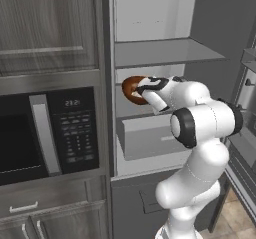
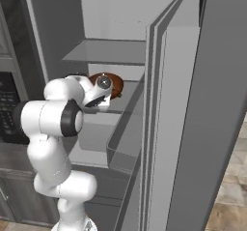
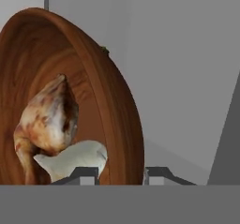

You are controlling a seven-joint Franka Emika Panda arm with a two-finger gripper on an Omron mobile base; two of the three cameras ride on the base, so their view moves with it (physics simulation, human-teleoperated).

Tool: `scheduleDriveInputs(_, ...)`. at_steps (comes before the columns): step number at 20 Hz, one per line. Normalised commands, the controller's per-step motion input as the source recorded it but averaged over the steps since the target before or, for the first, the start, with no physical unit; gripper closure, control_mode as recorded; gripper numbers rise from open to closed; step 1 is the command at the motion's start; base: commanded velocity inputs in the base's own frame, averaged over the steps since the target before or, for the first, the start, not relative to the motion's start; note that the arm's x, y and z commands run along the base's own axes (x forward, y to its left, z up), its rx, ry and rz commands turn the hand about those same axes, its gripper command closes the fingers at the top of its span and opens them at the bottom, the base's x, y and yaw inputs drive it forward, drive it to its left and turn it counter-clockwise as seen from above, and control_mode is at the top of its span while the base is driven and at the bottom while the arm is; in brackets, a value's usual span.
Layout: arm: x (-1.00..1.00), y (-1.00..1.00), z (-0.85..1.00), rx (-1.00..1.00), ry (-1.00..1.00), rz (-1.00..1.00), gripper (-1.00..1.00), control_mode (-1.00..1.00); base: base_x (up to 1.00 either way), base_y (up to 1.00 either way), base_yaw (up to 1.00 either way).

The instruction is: Pick the chicken drumstick and garlic from their plates and place them in the bowl. Then put the bowl in the fridge.

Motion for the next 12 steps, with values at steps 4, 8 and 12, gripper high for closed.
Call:
scheduleDriveInputs(4, 0.44, 0.04, -0.07, 0.0, 0.0, 0.0, 1.0, -1.0, 0.0, 0.0, 0.0)
scheduleDriveInputs(8, 0.36, 0.08, -0.09, -0.02, 0.0, 0.01, 1.0, -1.0, 0.0, 0.0, 0.0)
scheduleDriveInputs(12, 0.26, 0.09, -0.17, -0.04, 0.01, 0.04, 1.0, -1.0, 0.0, 0.0, 0.0)
